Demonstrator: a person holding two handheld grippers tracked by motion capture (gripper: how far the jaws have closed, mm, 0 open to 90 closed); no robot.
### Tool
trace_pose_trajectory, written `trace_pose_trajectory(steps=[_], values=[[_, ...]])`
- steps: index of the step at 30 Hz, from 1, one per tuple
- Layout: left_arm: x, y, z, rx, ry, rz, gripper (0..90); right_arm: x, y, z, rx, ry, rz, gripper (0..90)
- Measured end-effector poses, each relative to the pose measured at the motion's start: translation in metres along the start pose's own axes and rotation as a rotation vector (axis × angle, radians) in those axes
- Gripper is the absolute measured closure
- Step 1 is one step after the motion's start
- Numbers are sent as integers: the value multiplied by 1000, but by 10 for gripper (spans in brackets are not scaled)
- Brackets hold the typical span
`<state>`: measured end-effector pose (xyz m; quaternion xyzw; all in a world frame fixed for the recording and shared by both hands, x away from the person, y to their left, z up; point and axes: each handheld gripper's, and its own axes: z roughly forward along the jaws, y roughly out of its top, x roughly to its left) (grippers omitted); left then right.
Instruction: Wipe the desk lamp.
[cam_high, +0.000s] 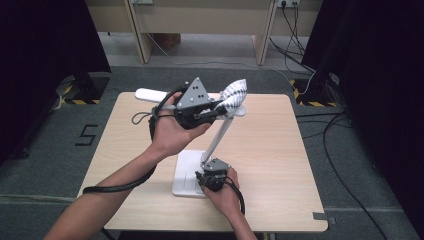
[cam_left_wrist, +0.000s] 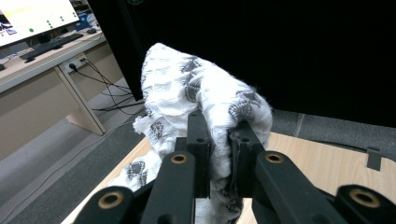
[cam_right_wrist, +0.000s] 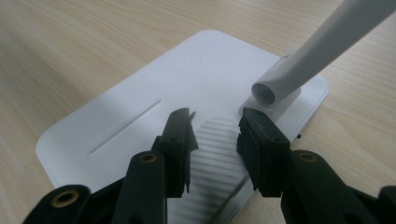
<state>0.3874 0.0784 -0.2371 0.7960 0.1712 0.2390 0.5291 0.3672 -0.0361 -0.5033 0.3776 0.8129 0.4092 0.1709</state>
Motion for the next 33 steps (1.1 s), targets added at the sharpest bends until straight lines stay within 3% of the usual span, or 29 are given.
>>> trace_pose_trajectory(steps=[33], values=[[-21, 5, 28, 13, -51, 35, 810, 0, 0, 0, -2, 3, 2, 636]])
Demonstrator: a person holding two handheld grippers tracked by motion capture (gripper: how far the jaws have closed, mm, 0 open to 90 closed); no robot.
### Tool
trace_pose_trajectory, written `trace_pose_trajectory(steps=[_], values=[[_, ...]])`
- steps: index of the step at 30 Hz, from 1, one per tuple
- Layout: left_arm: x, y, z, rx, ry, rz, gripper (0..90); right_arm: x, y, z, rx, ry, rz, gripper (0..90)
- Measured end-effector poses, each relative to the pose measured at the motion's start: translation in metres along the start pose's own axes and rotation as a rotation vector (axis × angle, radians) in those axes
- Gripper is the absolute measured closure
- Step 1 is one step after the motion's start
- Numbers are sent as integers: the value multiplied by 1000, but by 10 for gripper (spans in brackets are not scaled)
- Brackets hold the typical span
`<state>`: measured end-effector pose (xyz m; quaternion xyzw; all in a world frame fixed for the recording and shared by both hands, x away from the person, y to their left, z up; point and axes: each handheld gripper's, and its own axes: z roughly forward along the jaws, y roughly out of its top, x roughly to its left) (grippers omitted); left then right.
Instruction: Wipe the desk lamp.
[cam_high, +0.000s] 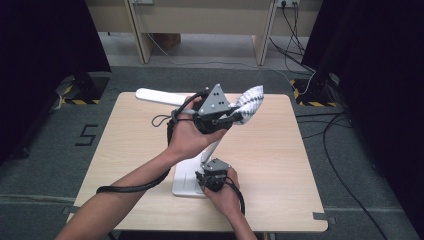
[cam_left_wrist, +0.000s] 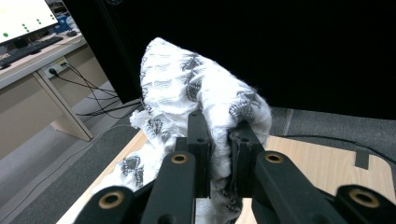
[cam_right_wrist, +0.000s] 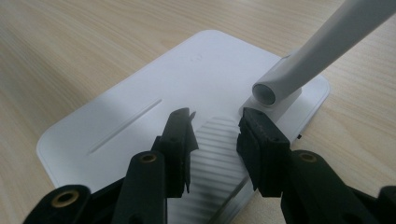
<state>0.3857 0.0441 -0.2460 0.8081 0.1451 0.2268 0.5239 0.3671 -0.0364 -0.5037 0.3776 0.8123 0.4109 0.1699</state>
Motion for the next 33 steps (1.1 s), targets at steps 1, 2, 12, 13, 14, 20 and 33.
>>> trace_pose_trajectory(steps=[1, 2, 12, 13, 14, 20, 33], values=[[0, 0, 1, -1, -1, 0, 811, 0, 0, 0, -1, 0, -1, 636], [-1, 0, 2, 0, -2, 1, 811, 0, 0, 0, -2, 0, -1, 635], [-4, -1, 5, -6, -2, 7, 810, 0, -1, 0, -8, -1, 0, 636], [-4, -1, 6, -5, -2, 10, 810, 0, -1, 0, -8, -1, 0, 636], [-5, -1, 6, -3, -2, 12, 810, 0, -1, 0, -9, -1, 0, 636], [-11, -3, 11, -3, -8, 17, 810, 0, -1, 0, -9, -2, 4, 636], [-21, -11, 17, -12, -11, 20, 813, 0, -2, 0, -16, -4, -1, 635]])
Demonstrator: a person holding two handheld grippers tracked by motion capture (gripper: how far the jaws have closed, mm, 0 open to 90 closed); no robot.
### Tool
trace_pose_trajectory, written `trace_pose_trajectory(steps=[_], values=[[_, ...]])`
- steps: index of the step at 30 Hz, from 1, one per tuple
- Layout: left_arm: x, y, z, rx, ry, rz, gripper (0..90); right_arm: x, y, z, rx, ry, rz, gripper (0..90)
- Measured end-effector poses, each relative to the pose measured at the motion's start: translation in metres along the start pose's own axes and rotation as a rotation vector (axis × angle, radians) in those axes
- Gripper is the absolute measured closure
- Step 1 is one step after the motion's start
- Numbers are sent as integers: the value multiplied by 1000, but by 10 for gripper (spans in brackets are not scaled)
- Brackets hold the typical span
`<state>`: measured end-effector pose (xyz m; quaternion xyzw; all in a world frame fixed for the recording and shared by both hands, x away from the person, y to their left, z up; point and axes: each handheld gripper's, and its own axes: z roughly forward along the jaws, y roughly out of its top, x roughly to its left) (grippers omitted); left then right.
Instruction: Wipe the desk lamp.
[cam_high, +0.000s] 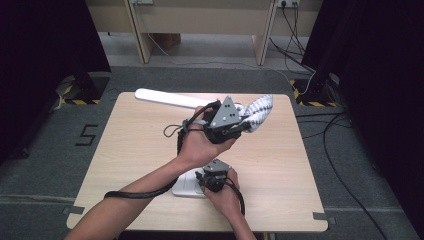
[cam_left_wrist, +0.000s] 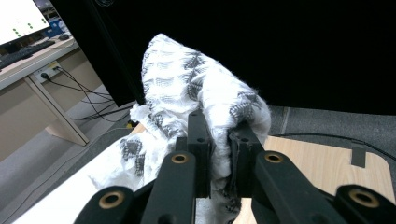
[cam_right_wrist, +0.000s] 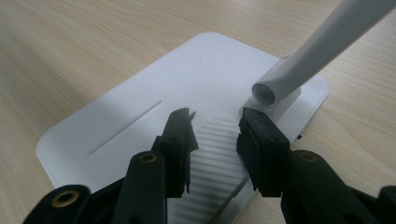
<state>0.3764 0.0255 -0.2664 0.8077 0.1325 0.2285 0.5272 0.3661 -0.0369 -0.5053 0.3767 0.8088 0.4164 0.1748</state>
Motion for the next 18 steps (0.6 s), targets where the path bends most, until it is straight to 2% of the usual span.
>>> trace_pose_trajectory(steps=[7, 11, 18], values=[[-6, -7, -3, -4, -8, -3, 813, 0, 0, 0, -1, 1, 0, 636], [-8, -16, -1, 18, -12, -14, 813, 0, 0, 0, 1, 2, 0, 636], [-9, -24, -10, -4, -2, -31, 813, 0, 0, 0, 1, 2, 1, 636]])
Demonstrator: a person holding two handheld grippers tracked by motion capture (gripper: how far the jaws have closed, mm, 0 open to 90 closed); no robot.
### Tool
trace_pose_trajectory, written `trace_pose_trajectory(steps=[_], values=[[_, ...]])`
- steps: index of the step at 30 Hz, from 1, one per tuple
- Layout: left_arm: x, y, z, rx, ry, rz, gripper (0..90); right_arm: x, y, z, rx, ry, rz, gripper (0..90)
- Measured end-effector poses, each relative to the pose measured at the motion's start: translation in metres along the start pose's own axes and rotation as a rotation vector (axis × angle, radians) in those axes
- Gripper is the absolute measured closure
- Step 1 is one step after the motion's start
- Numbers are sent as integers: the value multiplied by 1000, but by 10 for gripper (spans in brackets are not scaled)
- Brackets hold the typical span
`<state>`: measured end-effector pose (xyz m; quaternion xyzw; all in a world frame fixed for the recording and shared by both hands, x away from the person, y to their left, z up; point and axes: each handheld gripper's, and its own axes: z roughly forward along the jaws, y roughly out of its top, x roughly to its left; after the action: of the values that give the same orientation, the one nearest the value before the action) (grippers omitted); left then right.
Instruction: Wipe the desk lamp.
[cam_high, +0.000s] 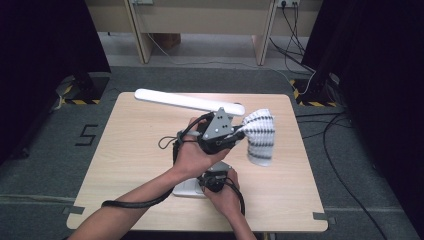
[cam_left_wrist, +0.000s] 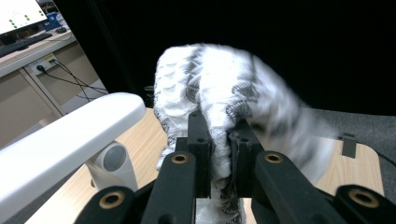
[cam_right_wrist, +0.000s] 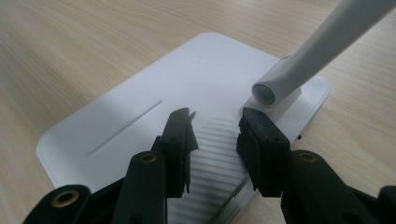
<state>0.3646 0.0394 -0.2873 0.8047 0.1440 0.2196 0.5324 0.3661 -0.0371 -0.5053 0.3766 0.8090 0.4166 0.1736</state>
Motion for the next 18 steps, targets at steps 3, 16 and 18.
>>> trace_pose_trajectory(steps=[3, 16, 18], values=[[0, -2, -9, -12, 0, -2, 813, 0, 0, 0, -1, 0, 0, 636], [12, -27, -71, -32, 34, -26, 813, 0, 0, 0, -1, 3, 3, 636], [14, -32, -79, -33, 36, -35, 812, 0, 0, 0, 1, 0, 5, 635]])
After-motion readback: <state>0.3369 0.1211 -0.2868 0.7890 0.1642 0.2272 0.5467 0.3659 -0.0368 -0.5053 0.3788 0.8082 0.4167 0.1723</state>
